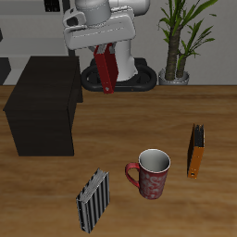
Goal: Place the red book upright on top of the shelf
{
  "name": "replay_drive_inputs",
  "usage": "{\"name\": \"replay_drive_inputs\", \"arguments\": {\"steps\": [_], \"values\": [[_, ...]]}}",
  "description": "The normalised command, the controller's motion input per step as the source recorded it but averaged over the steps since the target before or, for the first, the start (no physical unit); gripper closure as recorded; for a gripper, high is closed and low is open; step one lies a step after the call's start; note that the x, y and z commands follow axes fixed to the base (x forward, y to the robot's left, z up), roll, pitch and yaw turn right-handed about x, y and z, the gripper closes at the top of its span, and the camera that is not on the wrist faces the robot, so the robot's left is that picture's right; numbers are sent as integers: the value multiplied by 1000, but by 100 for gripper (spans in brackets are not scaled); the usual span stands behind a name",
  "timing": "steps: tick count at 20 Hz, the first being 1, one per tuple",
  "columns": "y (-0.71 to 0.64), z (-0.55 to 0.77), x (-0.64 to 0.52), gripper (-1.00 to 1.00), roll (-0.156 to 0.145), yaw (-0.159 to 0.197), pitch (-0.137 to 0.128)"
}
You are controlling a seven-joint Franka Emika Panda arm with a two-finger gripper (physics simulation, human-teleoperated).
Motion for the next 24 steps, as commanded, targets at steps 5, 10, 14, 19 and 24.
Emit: {"name": "replay_drive_inputs", "arguments": {"steps": [5, 10, 14, 19, 24], "values": [[-438, 159, -73, 100, 29, 54, -20], [-480, 126, -101, 100, 16, 35, -7], [-608, 272, -131, 100, -56, 1, -48], [-476, 209, -121, 100, -81, 33, -66], [-441, 41, -43, 100, -62, 22, -28]]}}
